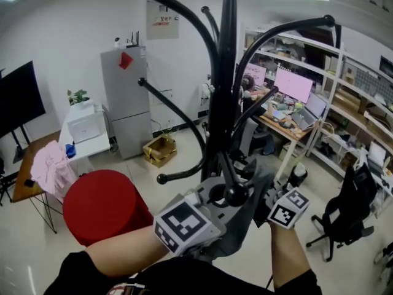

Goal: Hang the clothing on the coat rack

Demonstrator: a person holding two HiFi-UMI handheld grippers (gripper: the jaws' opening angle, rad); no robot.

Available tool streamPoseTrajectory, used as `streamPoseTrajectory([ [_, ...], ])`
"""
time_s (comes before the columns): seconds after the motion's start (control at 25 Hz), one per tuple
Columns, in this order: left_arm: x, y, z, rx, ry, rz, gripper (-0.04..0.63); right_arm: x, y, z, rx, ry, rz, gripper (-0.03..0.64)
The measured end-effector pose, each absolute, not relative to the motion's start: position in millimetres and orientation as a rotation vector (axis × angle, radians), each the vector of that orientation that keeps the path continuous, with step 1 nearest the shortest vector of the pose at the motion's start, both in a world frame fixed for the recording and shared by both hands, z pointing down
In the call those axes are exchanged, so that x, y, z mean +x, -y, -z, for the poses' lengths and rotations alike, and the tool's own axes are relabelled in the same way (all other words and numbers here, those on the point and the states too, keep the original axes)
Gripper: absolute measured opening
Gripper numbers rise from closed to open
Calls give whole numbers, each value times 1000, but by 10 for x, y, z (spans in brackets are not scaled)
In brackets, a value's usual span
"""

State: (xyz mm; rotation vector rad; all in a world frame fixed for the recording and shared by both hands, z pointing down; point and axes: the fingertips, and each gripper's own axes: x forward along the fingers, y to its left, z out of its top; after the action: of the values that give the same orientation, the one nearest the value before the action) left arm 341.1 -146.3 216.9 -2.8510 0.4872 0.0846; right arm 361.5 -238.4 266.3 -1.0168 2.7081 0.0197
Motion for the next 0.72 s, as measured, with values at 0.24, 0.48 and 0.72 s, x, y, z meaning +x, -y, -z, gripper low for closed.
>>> streamPoseTrajectory([
  [0.24, 3442, 1387, -2259, -2822, -445, -106, 12, 3657, 2067, -2985, -846, -2714, 203, 9],
  [0.48, 3459, 1365, -2396, -2873, -444, -168, 12, 3796, 1786, -3089, -648, -2598, 392, 9],
  [0.72, 3433, 1320, -2422, -2913, -425, -260, 14, 3939, 1758, -3088, -671, -2525, 388, 11],
])
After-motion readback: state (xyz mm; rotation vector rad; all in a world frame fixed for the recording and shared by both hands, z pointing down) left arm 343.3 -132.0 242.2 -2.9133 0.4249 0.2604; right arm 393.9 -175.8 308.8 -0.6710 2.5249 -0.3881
